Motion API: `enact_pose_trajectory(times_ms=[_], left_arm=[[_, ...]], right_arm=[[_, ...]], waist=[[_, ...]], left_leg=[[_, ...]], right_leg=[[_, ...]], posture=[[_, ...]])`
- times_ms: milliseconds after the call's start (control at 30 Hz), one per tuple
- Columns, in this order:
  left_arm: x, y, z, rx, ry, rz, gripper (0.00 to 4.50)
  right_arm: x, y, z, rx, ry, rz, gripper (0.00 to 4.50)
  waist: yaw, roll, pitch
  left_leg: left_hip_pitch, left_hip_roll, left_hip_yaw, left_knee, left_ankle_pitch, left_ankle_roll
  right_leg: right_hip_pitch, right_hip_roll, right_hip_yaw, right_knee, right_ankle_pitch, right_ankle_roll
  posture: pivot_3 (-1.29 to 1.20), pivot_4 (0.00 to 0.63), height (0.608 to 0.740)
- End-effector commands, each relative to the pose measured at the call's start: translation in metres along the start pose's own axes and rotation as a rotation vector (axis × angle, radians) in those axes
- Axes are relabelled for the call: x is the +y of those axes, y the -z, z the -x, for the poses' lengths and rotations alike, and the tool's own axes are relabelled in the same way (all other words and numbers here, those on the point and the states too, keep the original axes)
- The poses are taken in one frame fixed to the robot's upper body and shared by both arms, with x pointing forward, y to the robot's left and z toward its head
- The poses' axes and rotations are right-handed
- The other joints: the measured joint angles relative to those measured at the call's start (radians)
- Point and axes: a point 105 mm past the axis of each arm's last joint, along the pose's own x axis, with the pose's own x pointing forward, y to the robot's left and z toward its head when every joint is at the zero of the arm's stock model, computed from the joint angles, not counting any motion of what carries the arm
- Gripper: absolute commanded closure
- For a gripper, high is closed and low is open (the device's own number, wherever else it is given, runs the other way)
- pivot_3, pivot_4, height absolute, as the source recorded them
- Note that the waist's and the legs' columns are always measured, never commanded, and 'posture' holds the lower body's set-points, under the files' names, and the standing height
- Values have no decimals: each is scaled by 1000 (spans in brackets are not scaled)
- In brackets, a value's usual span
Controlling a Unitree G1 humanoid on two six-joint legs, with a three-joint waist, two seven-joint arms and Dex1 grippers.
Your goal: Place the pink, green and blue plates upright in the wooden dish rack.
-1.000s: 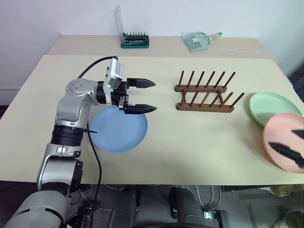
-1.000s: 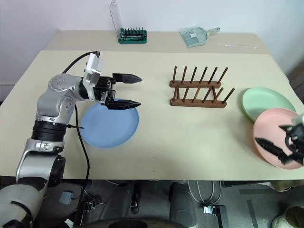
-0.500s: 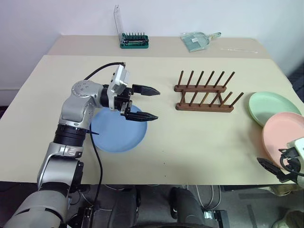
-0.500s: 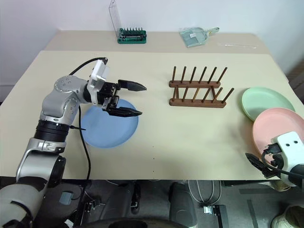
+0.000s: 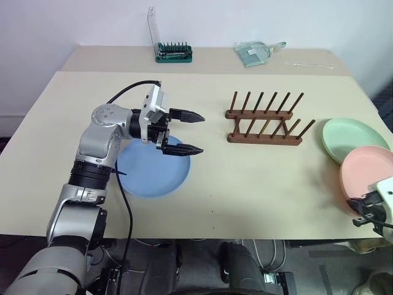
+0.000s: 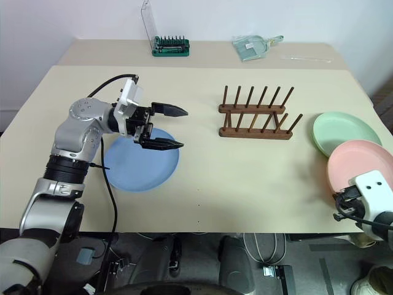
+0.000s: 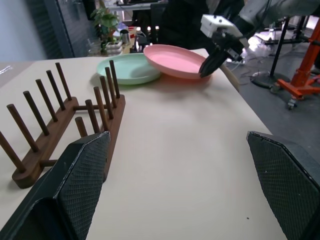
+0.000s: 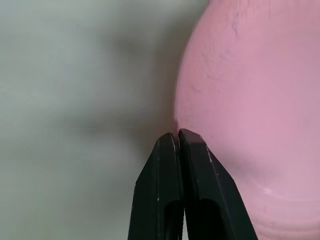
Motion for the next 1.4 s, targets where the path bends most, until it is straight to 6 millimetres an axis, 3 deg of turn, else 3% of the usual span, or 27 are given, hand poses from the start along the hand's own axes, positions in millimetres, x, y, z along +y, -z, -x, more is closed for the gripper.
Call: enact_pose_trajectory(times_ms=[33,133,267,467,567,700,1000,1400], left_arm=[[5,-13,3,-22,-13,-49,0],[7,-14,2,-34,-22,-54,0],[11,-19,2,-65,-45,-63,0],[12,-24,4,-111,-71,-51,0],[11,-23,5,-107,-82,-54,0],[9,-29,9,-122,-107,-57,0],[-1,-29,22,-98,-162,-46,0],[-4,-29,26,-82,-189,-42,0]], right_arm=[[-6,-40,27,-90,-11,51,4463],[-16,-82,48,-216,-15,57,4463],[-14,-150,75,-508,-132,-6,4463],[-5,-215,104,-910,-572,-244,4463],[-8,-236,104,-990,-756,-338,4463],[-12,-246,82,-972,-961,-470,4463],[-43,-237,36,-945,-1020,-619,4463],[-57,-229,20,-917,-1011,-660,4463]], waist=[[0,0,0],[0,0,0],[-1,0,0],[-2,-1,1],[-2,0,1],[-2,0,1],[-4,1,1],[-4,1,1]], left_leg=[[0,0,0,0,0,0],[0,0,0,0,0,0],[0,0,0,0,0,0],[-1,0,0,0,0,0],[-1,0,0,0,0,0],[-1,0,1,-1,0,0],[-1,0,2,-1,0,0],[-1,0,3,-1,0,0]], right_leg=[[0,0,0,0,0,0],[0,0,0,0,0,0],[0,0,0,0,0,0],[-1,-1,0,-1,0,0],[-1,-1,0,-1,0,0],[-1,-1,0,-1,0,0],[-2,0,0,0,1,0],[-3,0,1,0,0,1]], posture=[[0,150,724],[0,150,724],[0,150,724],[0,150,724],[0,150,724],[0,150,724],[0,150,724],[0,150,724]])
